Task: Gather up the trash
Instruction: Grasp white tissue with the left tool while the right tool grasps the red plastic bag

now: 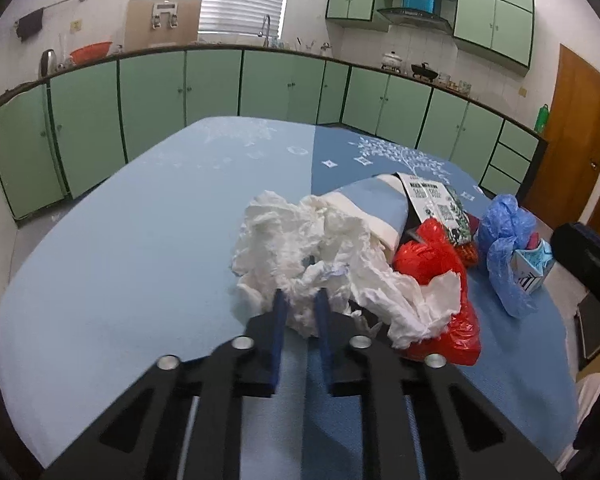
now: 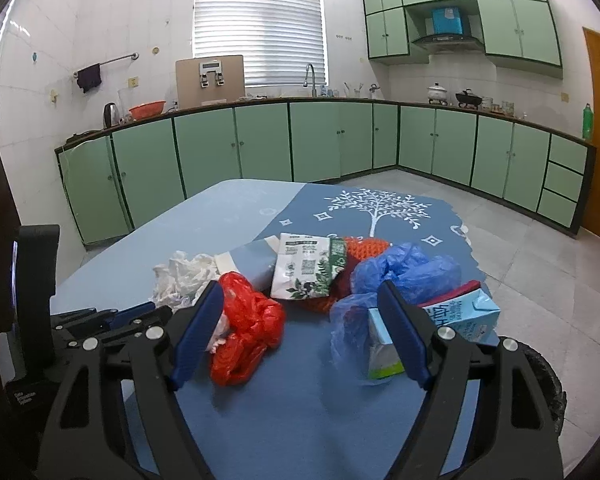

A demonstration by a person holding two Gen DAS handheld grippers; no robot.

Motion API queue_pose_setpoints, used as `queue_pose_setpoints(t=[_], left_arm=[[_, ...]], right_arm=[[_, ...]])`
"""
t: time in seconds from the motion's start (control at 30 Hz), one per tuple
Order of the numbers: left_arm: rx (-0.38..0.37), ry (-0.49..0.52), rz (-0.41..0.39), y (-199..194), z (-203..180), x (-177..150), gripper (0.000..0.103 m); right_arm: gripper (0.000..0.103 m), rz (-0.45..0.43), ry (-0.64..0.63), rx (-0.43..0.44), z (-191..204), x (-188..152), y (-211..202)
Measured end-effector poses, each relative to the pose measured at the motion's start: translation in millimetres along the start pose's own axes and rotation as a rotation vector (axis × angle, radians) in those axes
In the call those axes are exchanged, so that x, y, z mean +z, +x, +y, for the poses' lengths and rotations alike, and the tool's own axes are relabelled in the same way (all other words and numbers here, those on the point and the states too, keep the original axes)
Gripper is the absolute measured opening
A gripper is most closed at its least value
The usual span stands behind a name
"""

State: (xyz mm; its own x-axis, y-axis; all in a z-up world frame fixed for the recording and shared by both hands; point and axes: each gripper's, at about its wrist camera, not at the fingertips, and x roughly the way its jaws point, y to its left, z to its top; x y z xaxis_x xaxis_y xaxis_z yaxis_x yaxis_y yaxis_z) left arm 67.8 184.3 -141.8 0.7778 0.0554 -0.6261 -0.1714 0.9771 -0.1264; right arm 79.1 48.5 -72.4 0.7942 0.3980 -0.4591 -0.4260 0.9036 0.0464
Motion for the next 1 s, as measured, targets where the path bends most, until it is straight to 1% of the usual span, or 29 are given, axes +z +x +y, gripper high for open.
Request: queue_pose_setpoints(t=[0.13,0.23,0.27,0.3,0.4,0.6,0.67,0.73,0.77,0.8,0.83,0.93,1.0], left_arm=[[0.015,-0.044,-0.025,-13.8,14.0,2.4,0.009],[0.029,-0.041,-0.034,-22.1,20.6,3.6,0.008],[0.036,-0.035,-0.033,-24.0,22.6,3.0,0.002],[0.037,-0.03,-0.028,-24.5,24.1,2.3,0.0],[0.05,-0.023,-0.017,-25.5,29.4,-2.7,0.0],[0.042,-0.029,-0.009,-21.5,31.9,-4.9,0.0],[0.036,-0.029,-0.005,-18.8,30.9,-4.6,0.0],[0.031,-0.031,0.001,-16.3,29.9,-4.9,0.0],[0.027,-0.034,0.006,-15.3,29.4,-5.0,0.0],[0.025,-0.036,0.009,-14.2,29.0,-4.9,0.0],[0.024,-0.037,0.011,-13.6,28.9,-4.7,0.0],[0.021,-0.034,0.035,-7.8,27.2,-4.5,0.0],[0.027,-0.033,0.036,-7.2,26.3,-4.6,0.001]], right_arm=[[0.073,0.009,-0.008,0.03,13.7,-4.2,4.9],[0.069,0.031,-0.013,0.042,23.9,-11.1,14.1],[0.068,0.039,-0.012,0.044,25.8,-13.2,16.5],[0.066,0.049,-0.008,0.043,27.9,-17.0,19.9],[0.062,0.089,0.006,0.036,32.6,-28.7,29.9],[0.06,0.126,0.009,0.017,33.8,-41.4,35.4],[0.055,0.14,0.005,0.018,34.0,-44.8,38.6],[0.04,0.173,0.007,0.051,33.6,-48.1,43.6],[0.035,0.183,0.011,0.068,33.6,-48.8,44.9],[0.025,0.199,0.015,0.093,33.3,-49.8,46.5],[0.018,0.203,0.016,0.101,33.9,-49.7,46.6],[0.008,0.195,0.006,0.121,34.3,-47.5,41.1],[0.007,0.184,0.005,0.124,33.1,-43.3,36.7]])
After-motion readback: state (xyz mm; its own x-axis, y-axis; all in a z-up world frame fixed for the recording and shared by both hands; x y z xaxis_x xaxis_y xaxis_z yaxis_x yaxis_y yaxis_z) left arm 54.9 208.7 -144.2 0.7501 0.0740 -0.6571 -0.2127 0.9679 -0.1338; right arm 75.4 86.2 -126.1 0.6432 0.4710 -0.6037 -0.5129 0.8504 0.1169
